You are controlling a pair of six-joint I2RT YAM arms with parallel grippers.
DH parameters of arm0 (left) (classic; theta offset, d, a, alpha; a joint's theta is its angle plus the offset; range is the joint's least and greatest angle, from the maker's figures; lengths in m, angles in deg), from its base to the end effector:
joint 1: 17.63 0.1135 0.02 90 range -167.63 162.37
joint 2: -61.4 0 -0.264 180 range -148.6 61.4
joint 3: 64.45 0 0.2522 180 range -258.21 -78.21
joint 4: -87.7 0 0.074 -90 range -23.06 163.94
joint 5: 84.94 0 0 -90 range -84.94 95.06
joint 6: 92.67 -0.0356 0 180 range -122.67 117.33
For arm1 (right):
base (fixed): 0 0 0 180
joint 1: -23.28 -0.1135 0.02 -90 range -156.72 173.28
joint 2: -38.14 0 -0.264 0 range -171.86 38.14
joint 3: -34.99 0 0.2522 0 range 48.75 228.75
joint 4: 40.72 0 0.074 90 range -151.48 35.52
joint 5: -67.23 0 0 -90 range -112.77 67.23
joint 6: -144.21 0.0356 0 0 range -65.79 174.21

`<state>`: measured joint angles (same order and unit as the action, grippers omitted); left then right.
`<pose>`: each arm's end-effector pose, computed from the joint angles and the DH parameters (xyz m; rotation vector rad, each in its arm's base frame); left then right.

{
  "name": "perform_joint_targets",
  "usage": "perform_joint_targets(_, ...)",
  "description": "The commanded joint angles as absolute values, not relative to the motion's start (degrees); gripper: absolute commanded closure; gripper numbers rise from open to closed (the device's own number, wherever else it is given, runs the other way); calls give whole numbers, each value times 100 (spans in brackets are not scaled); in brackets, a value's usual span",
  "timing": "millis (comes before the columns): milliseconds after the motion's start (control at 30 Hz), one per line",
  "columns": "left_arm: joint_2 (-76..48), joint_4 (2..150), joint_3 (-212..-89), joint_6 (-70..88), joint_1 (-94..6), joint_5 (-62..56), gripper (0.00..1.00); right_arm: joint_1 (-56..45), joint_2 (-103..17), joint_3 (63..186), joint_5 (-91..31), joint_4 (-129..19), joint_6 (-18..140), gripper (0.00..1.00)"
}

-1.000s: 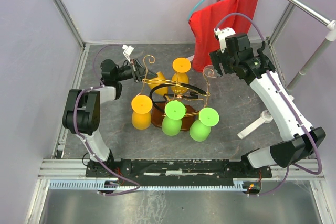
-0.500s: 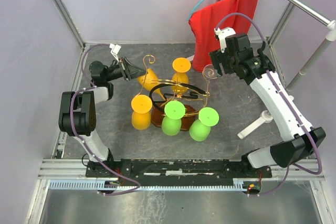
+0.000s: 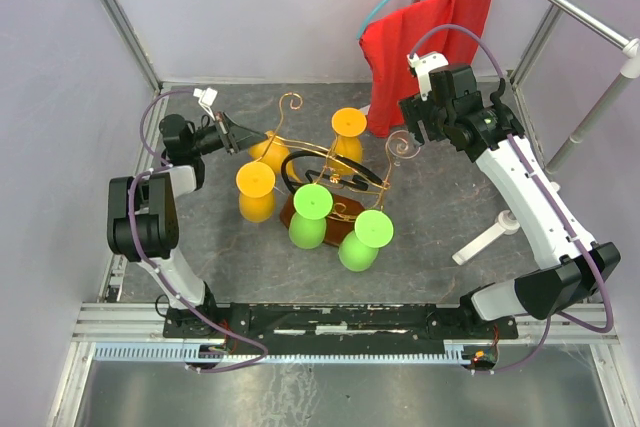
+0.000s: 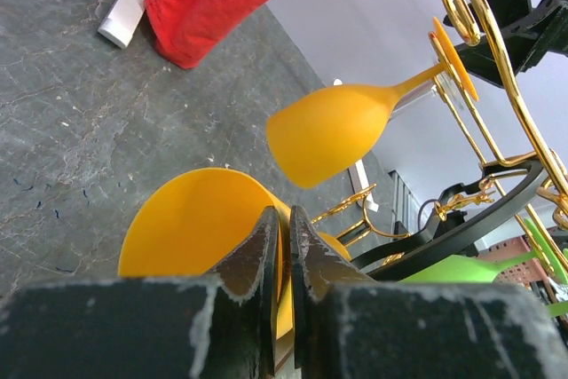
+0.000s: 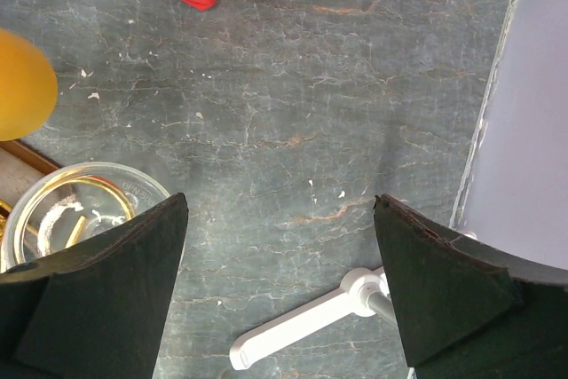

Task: Place the wine glass upside down on the wine glass rack
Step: Pick up the wine glass at the center of the board.

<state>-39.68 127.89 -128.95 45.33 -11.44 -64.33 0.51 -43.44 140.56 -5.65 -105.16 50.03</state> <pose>0.3611 0.0056 0.2277 0.2834 1.7288 -1.4477 0.2751 0.1041 0.4071 -0.3705 2.2140 -0.1657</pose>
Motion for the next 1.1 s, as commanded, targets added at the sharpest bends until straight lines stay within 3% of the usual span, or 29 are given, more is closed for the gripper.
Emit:
perform_joint_targets(0, -3909, 13343, -13047, 4372, -1085, -5836, 97, 67, -4310, 14209, -414, -10381, 4874, 7)
perform_joint_targets(133, -4057, 14058, -12920, 4808, -1091, -5562, 97, 66, -4350, 14232, -412, -10362, 4850, 7)
perform_joint_targets(633, -4292, 14185, -13112, 4581, -1443, -5054, 97, 68, -4470, 14368, -407, -10348, 4886, 7)
perform_joint_targets(1067, -3869, 12408, -13672, 3411, -1301, -4246, 97, 66, -4513, 14702, -409, -10406, 4847, 7)
